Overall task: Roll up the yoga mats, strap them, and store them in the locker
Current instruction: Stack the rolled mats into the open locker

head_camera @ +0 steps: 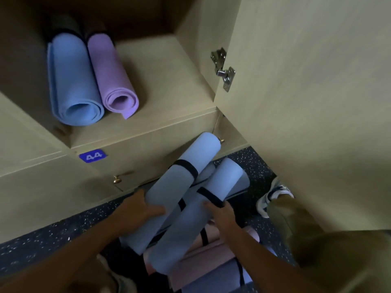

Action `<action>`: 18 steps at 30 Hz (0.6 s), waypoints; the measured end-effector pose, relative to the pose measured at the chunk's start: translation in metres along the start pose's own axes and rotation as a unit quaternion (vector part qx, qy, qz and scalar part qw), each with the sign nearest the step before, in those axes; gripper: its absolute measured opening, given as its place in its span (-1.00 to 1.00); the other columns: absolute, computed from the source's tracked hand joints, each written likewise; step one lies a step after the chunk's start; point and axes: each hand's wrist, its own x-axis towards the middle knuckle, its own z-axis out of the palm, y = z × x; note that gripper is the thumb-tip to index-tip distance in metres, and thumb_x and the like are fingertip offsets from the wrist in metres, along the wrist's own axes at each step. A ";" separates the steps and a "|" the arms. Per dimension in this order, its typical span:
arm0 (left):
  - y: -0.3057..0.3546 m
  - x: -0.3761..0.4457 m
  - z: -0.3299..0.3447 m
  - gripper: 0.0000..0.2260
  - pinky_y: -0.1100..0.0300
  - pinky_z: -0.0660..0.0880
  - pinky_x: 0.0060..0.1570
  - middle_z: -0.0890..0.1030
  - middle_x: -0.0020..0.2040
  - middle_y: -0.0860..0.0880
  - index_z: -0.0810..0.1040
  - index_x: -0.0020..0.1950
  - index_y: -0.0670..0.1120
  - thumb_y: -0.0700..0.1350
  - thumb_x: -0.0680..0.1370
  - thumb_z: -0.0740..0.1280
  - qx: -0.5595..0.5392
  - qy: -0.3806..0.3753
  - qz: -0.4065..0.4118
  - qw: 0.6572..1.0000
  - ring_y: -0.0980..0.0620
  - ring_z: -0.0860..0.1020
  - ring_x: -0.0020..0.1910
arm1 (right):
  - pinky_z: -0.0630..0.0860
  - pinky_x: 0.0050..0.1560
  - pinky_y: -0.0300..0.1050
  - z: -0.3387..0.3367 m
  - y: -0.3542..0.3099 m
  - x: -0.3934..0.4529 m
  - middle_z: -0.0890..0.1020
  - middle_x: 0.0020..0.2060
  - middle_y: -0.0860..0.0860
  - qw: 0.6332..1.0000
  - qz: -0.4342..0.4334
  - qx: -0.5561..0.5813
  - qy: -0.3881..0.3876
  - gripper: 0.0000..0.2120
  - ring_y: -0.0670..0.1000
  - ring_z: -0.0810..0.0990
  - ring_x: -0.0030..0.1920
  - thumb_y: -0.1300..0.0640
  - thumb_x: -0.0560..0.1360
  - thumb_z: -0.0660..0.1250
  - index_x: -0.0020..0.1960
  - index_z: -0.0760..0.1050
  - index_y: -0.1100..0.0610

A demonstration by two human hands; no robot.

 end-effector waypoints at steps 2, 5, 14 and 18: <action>0.001 -0.022 -0.007 -0.41 0.21 0.54 -0.10 0.60 0.06 0.14 0.48 0.28 0.05 0.22 0.35 0.58 -0.023 0.020 0.023 0.999 0.18 0.59 -0.03 | 0.67 0.00 -0.04 0.002 -0.008 -0.015 0.67 0.02 0.09 1.000 -0.023 -0.003 -0.022 -0.68 0.09 0.67 0.02 0.22 0.48 0.54 0.18 0.53 0.12; 0.001 -0.047 -0.017 -0.62 0.26 0.47 -0.15 0.59 -0.08 0.28 0.46 0.09 0.22 0.01 0.43 0.59 -0.052 0.053 0.057 0.996 0.30 0.58 -0.12 | 0.66 0.05 0.00 0.008 -0.023 -0.036 0.67 0.03 0.13 0.998 -0.051 -0.011 -0.030 -0.75 0.07 0.66 -0.02 0.32 0.50 0.48 0.12 0.54 0.12; 0.024 -0.076 -0.048 -0.45 -0.03 0.63 0.06 0.72 -0.02 0.14 0.61 0.10 0.10 0.31 0.20 0.53 -0.157 0.066 0.090 0.981 0.17 0.68 -0.07 | 0.66 0.10 0.09 0.029 -0.096 -0.078 0.70 0.02 0.05 0.985 -0.154 -0.066 -0.041 -0.64 0.06 0.71 0.00 0.18 0.48 0.52 0.22 0.51 0.10; 0.042 -0.069 -0.060 -0.43 0.02 0.62 -0.04 0.69 0.00 0.08 0.54 0.13 0.05 0.31 0.26 0.57 -0.198 0.094 0.082 0.972 0.10 0.68 -0.07 | 0.67 0.11 0.11 0.043 -0.134 -0.087 0.75 -0.03 0.05 0.977 -0.198 -0.068 -0.039 -0.70 0.07 0.73 -0.01 0.23 0.47 0.52 0.17 0.58 0.11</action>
